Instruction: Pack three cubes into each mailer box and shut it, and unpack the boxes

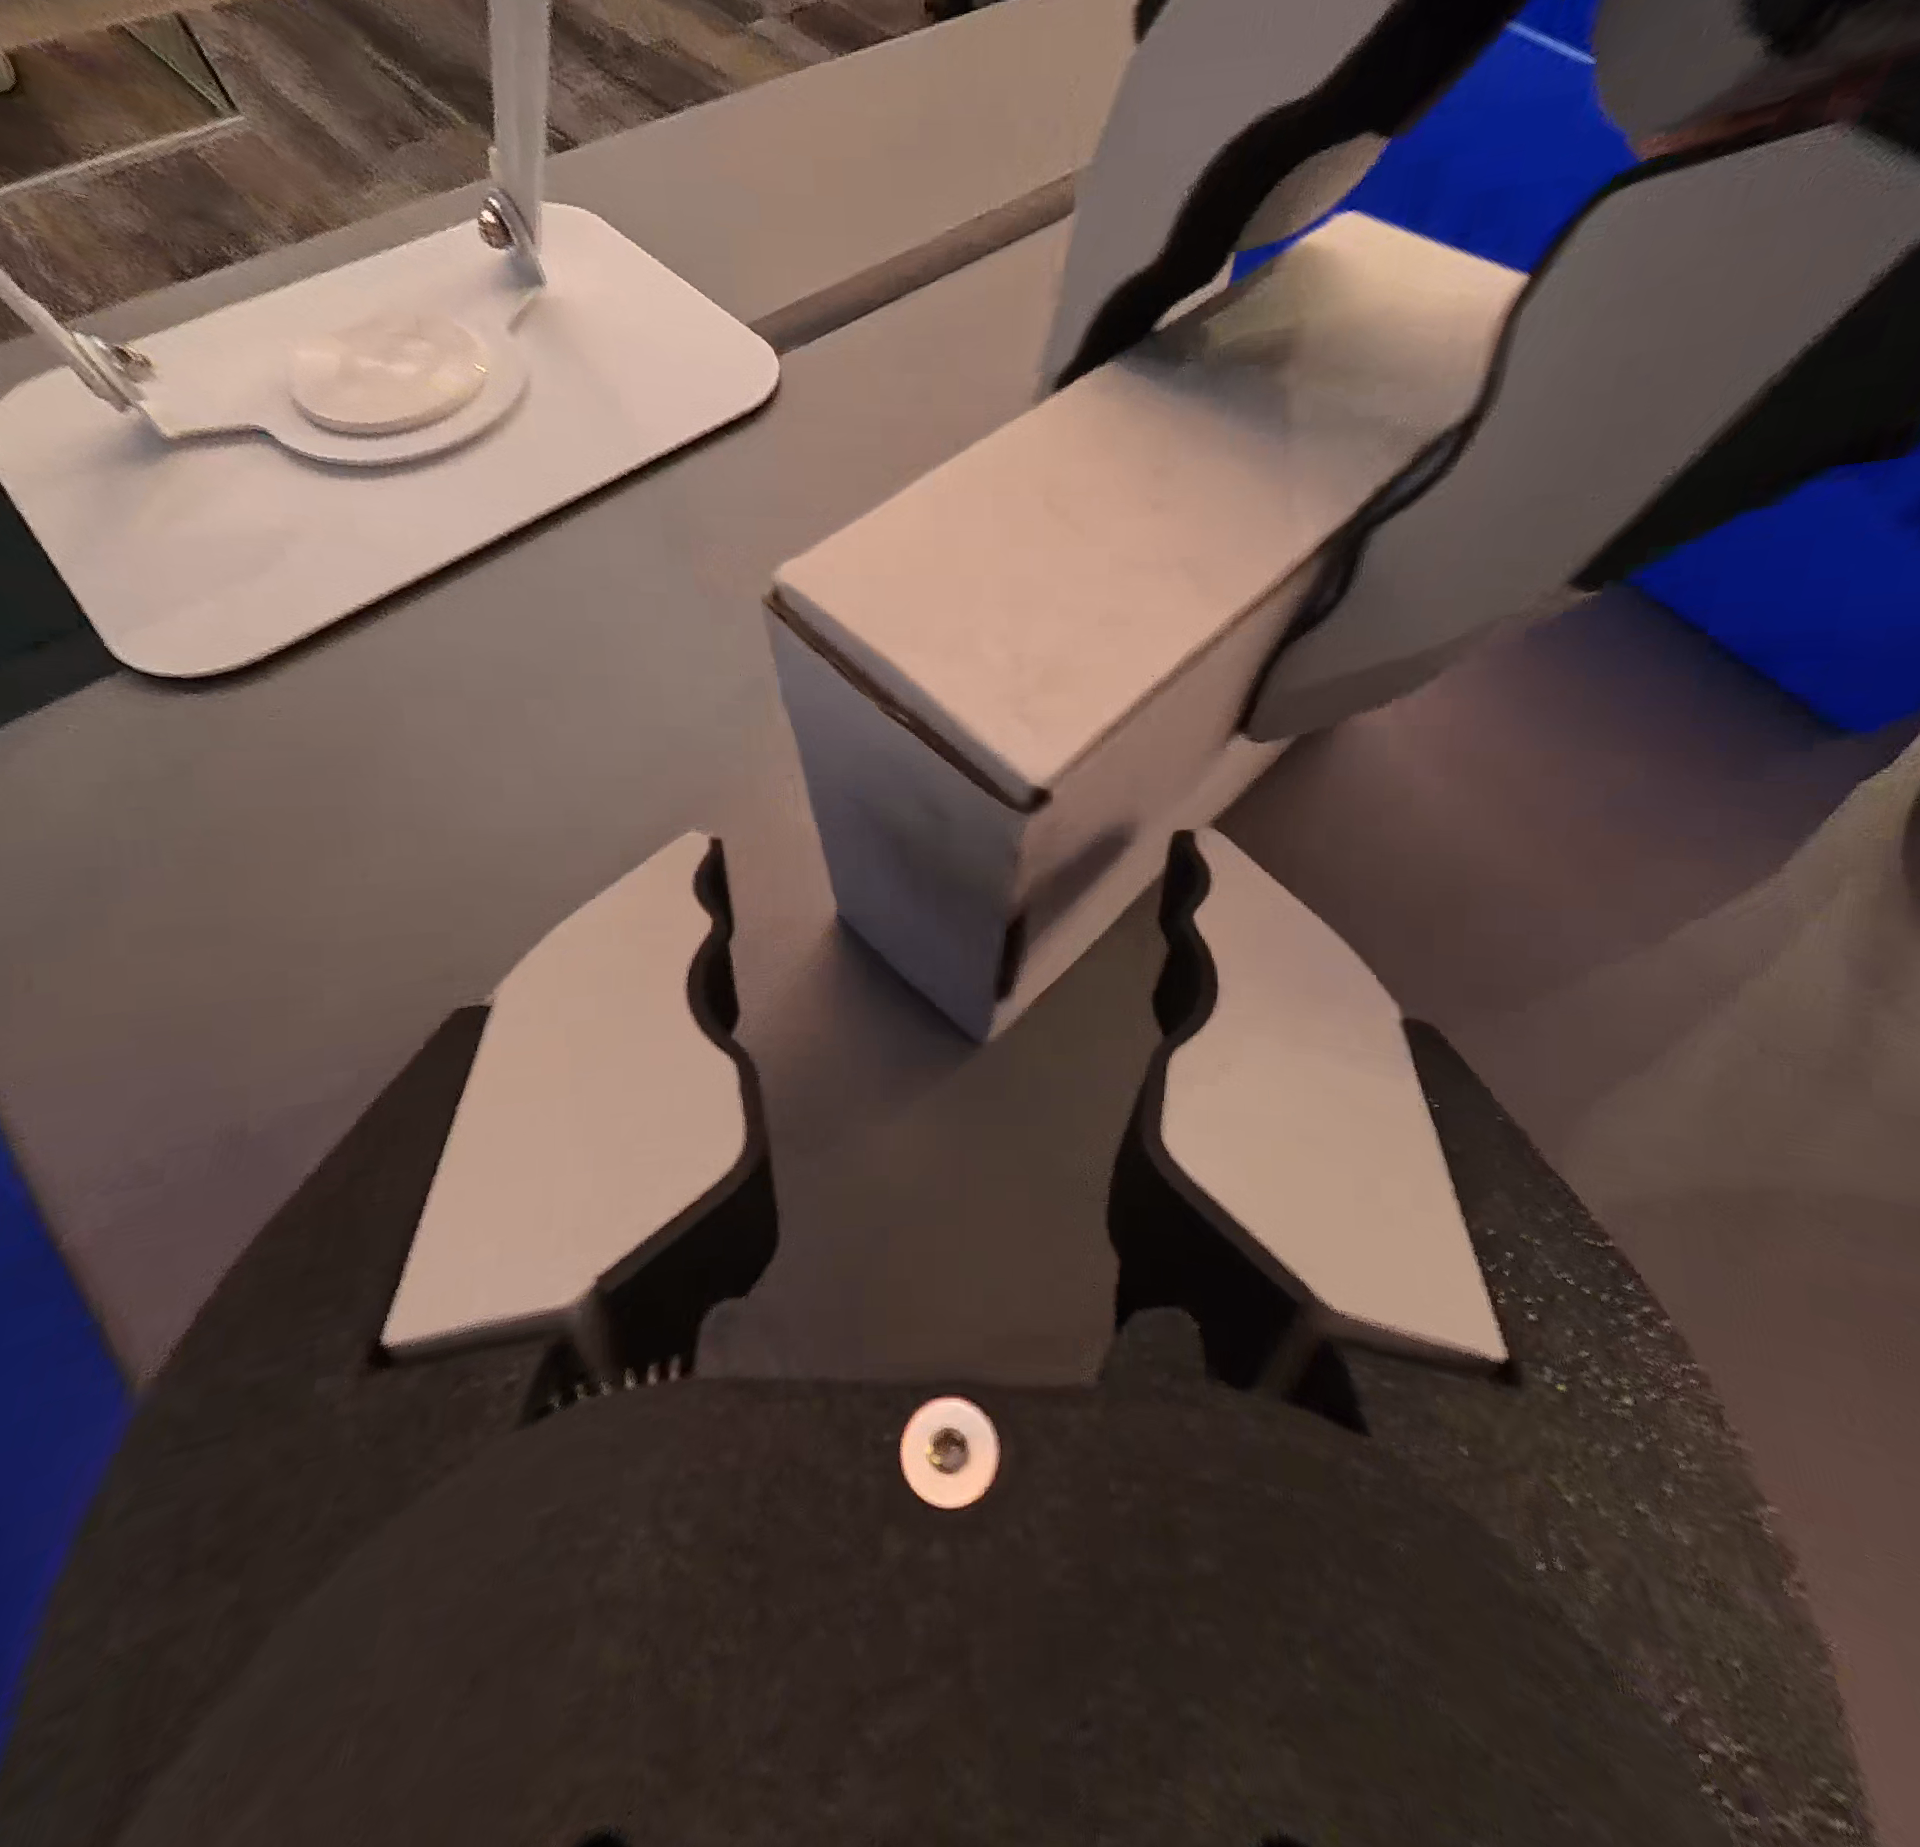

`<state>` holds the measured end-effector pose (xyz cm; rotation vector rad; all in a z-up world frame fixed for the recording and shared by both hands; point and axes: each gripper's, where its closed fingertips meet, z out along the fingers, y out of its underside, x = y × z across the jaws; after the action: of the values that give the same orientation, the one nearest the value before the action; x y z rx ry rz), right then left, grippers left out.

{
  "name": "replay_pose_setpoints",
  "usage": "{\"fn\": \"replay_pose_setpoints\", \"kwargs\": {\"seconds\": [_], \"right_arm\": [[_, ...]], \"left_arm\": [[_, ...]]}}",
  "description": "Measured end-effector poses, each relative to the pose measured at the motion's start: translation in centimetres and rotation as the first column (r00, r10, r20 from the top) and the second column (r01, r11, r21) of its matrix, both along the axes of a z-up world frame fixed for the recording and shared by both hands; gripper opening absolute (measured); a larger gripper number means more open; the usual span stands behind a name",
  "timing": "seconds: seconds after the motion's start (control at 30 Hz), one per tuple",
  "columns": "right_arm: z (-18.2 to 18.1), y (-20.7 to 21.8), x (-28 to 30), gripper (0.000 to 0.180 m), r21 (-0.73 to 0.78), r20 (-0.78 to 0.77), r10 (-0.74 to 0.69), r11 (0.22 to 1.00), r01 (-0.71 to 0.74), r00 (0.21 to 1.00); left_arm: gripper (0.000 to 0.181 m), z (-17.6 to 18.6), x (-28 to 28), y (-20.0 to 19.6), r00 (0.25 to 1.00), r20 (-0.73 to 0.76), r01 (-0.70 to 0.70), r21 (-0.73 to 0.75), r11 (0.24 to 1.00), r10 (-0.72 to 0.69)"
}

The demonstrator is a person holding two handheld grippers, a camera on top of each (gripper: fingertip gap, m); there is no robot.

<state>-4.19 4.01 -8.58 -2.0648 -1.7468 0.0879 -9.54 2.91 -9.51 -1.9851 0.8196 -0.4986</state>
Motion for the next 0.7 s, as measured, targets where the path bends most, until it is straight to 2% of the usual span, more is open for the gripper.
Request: {"fn": "replay_pose_setpoints", "kwargs": {"seconds": [0.1, 0.2, 0.33, 0.5, 0.63, 0.7], "right_arm": [[0.0, -2.7, 1.6, 0.069, 0.0, 0.037, 0.04, 0.999, -0.04, 0.999], [0.1, -4.9, 2.3, 0.069, 0.04, 0.045, 0.114, 0.992, -0.116, 0.992], [0.2, -5.6, 2.3, 0.069, 0.103, -0.005, 0.16, 0.982, -0.159, 0.987], [0.2, -5.4, 2.2, 0.069, 0.083, -0.055, 0.189, 0.979, -0.184, 0.98], [0.2, -5.8, 1.9, 0.068, 0.093, -0.053, 0.227, 0.971, -0.221, 0.972], [0.2, -6.0, 1.8, 0.068, 0.098, -0.05, 0.232, 0.969, -0.227, 0.971]], "left_arm": [[0.089, 0.1, 1.3, -1.6, 0.997, 0.017, 0.075, 0.027, 0.997, -0.076], [0.101, 1.3, 3.4, -3.4, 0.979, 0.05, 0.192, 0.115, 0.975, -0.199], [0.1, 2.0, 5.2, -5.6, 0.938, 0.065, 0.317, 0.236, 0.919, -0.34], [0.1, 1.2, 5.8, -5.1, 0.952, 0.001, 0.282, 0.38, 0.881, -0.305], [0.108, 0.4, 6.1, -4.4, 0.956, -0.028, 0.282, 0.353, 0.892, -0.291], [0.098, 0.3, 6.1, -4.1, 0.956, -0.029, 0.283, 0.345, 0.895, -0.291]]}}
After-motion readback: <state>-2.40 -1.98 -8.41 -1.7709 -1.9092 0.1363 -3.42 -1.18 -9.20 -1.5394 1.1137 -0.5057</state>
